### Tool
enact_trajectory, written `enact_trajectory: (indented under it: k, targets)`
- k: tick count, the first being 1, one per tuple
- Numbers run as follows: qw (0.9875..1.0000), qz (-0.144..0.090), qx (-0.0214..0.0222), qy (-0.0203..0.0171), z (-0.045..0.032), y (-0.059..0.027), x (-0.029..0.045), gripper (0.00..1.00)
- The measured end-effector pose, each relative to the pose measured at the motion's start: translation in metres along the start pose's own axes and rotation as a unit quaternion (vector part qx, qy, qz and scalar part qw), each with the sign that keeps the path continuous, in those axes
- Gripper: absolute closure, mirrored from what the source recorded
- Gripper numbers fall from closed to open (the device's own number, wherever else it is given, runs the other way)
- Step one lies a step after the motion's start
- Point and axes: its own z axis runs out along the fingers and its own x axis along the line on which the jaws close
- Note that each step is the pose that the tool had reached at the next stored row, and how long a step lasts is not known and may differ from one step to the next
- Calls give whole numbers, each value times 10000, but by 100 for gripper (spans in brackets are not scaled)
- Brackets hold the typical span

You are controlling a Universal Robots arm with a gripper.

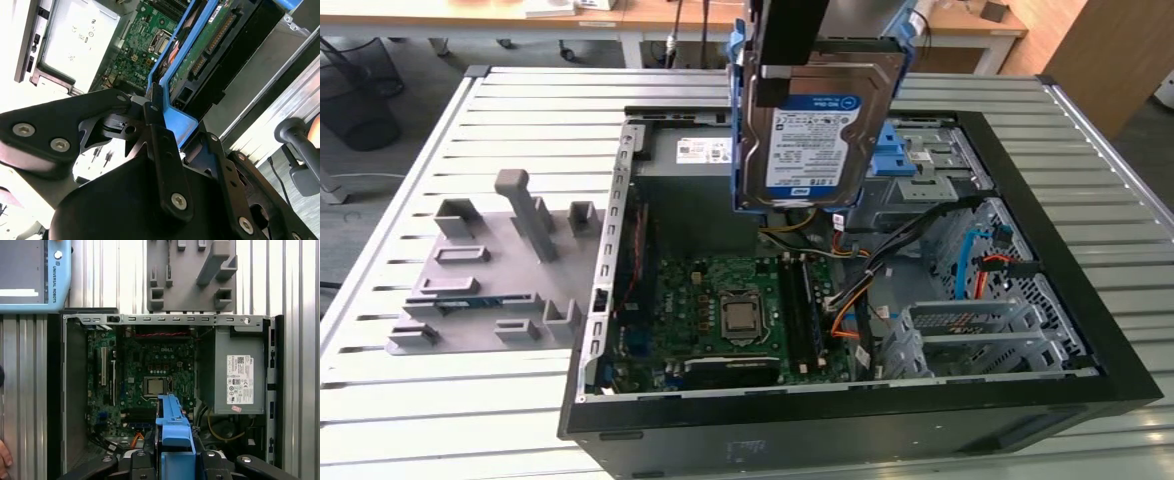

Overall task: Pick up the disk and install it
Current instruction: 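Pick up the disk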

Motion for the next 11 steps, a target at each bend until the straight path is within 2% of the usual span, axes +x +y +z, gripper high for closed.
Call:
enact_trajectory:
  k: [5, 11]
  targets:
    - [10000, 15, 0, 0, 0, -60, 3, 64]
    - [10000, 16, 0, 0, 0, -62, 3, 64]
